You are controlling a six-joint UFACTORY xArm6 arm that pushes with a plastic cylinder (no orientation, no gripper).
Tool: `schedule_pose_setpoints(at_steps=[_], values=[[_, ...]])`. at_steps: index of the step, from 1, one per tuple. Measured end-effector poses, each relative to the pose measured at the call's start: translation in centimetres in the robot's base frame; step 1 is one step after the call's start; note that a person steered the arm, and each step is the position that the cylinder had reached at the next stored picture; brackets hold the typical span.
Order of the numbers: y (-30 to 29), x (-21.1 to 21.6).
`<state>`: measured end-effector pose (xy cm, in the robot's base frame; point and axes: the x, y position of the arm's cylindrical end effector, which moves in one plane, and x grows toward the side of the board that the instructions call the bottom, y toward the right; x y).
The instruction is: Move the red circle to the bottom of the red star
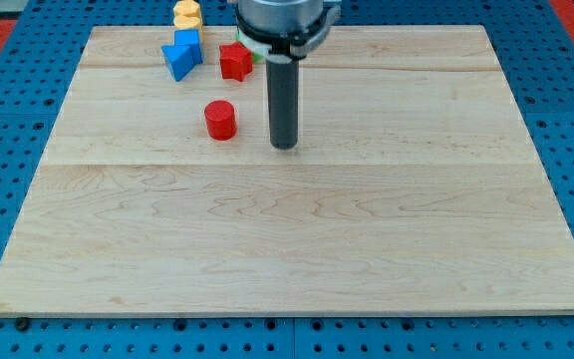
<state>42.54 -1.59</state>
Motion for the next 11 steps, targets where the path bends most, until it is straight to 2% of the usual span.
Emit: schedule_pose_setpoints(at_steps=[1,3,4,5,6,9,11], values=[[-4.6,0.6],[-5.7,-3.9],[-5.9,-4.4],[-9.0,-3.7],[-9.6,-5.0],[-6.4,-7.3],[-6.4,-10.6]])
